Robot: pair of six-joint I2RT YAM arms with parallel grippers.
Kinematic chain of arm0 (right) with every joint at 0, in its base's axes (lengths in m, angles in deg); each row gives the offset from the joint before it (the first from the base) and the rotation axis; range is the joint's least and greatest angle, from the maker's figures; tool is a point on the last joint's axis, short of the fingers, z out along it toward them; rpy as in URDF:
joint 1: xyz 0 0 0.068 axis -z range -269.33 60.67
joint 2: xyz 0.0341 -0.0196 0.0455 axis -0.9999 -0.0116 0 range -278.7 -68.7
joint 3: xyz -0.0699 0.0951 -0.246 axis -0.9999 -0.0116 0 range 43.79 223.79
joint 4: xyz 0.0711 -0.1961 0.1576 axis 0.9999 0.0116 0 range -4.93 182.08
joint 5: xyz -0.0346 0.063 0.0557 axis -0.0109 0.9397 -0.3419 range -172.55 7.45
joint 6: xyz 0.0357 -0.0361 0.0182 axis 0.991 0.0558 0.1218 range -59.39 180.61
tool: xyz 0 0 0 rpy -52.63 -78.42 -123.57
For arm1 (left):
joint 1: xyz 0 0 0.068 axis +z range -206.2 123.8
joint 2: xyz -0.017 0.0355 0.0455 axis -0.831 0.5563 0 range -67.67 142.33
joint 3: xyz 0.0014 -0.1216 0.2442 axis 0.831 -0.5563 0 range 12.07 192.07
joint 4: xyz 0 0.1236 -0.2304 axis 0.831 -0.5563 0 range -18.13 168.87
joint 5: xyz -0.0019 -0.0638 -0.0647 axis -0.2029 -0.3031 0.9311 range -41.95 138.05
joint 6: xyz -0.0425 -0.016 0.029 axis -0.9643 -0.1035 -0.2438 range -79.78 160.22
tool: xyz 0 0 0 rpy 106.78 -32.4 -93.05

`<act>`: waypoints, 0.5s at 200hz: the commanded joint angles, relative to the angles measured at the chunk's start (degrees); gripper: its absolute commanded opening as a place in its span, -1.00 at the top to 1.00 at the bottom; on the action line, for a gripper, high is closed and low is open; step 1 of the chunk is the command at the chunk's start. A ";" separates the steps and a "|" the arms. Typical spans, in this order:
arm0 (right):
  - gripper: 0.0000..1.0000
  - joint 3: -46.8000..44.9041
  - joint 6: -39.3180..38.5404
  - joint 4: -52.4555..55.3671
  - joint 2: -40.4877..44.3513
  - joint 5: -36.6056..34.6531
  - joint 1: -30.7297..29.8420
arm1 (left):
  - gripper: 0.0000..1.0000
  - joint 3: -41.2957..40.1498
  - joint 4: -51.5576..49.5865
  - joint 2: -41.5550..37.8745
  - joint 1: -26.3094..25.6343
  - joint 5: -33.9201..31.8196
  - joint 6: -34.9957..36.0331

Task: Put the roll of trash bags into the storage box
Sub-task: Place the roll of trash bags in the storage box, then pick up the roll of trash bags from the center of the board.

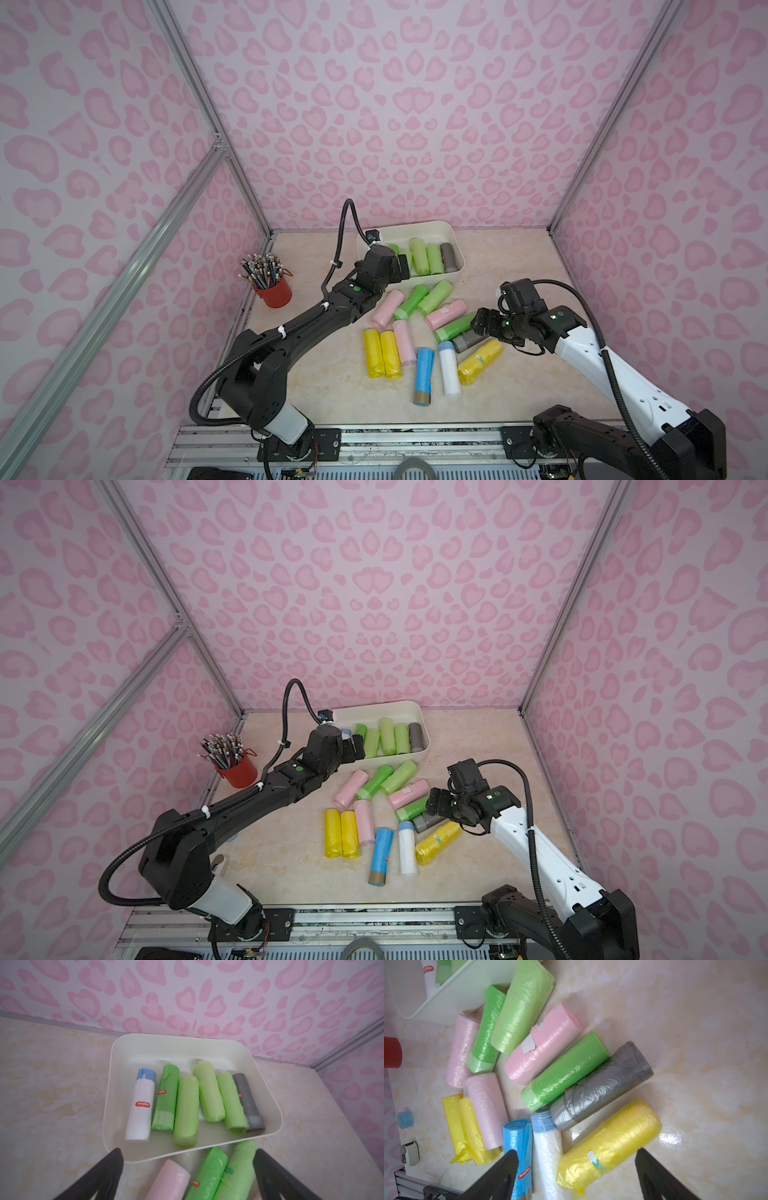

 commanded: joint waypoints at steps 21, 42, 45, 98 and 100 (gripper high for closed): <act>-0.79 -0.45 0.28 9.81 0.88 -0.47 2.72 | -1.00 -7.58 1.49 -7.78 -3.92 -1.30 -2.45; -0.80 -1.24 1.89 13.18 1.52 -4.26 3.00 | -1.00 -11.81 1.87 -11.34 -6.19 -0.48 -3.14; -0.80 -1.50 2.27 13.33 1.73 -4.41 3.02 | -1.00 -12.39 1.93 -12.06 -6.42 -0.23 -3.22; -0.80 -7.93 9.09 10.20 2.03 -1.24 2.85 | -1.00 -20.24 5.70 -20.06 -7.18 3.18 -5.21; -0.80 -8.29 9.49 9.80 2.05 -1.05 2.78 | -1.00 -20.39 5.85 -20.23 -7.15 3.08 -5.28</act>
